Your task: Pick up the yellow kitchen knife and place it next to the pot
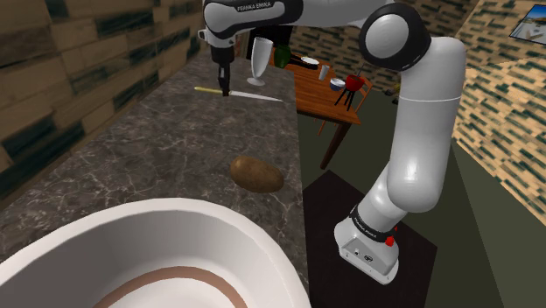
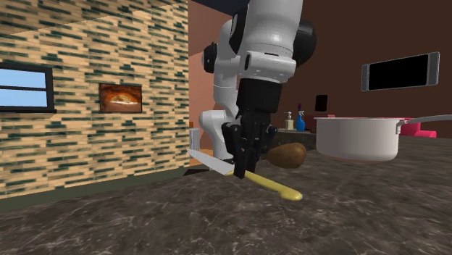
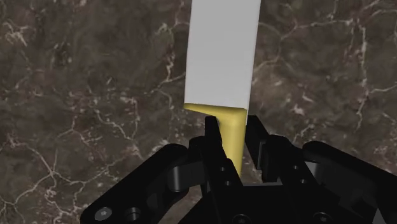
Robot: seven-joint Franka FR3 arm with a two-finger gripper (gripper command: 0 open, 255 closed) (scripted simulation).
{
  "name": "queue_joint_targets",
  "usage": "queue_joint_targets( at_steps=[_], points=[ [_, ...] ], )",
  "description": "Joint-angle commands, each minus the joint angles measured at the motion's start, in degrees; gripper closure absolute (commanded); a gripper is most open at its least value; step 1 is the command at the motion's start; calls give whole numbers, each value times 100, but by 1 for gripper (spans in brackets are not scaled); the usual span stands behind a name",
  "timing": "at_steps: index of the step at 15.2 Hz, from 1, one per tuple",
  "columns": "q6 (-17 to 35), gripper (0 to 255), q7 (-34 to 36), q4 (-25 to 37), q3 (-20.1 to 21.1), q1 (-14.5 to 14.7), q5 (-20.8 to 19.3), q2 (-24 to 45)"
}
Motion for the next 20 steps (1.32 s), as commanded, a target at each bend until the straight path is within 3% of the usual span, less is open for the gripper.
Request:
queue_joint_targets(
  at_steps=[1,20],
  points=[
    [-123,255,-12,74,3,6,6,-47],
    [-1583,255,-213,1572,4,46,32,-23]
  ],
)
